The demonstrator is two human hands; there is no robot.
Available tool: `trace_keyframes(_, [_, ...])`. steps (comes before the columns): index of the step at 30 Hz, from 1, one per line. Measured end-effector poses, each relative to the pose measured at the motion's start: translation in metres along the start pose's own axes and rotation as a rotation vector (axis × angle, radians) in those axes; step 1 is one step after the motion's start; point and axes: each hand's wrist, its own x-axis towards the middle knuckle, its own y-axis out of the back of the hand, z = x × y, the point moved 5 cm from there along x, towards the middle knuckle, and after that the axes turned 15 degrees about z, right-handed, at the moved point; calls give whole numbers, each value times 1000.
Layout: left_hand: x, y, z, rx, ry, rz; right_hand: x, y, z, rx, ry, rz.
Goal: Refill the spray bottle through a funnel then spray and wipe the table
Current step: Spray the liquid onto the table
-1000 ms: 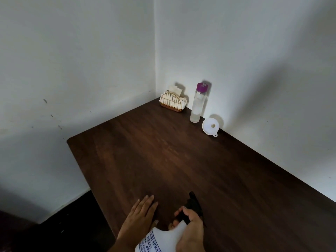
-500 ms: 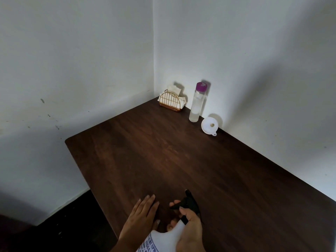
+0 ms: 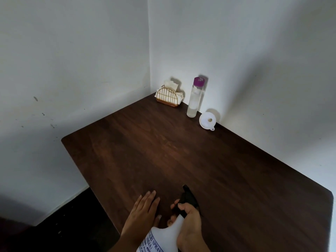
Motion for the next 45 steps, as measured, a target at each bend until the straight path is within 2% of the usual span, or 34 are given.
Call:
trace_keyframes(6, [-1,4,2,-15,12,-41,-6,-4,5,30,73,-27])
trace_keyframes(9, [-1,4,2,-15,6,-36,-4,-6,6,150,55,-96])
trace_keyframes(16, [-3,9,5,8,-34,102,4,-5,19,375,49,-158])
trace_keyframes(25, [-3,13,7,-22,-27,74,18,-2,23,371,48,-107])
trace_keyframes(30, [-3,14,5,-45,7,48,23,2,24,328,56,-24])
trace_keyframes(38, [-5,5,2,-105,43,24,18,-2,21,283,96,-183])
trace_keyframes(45, [-6,0,1,-105,24,44,10,6,19,151,145,-18])
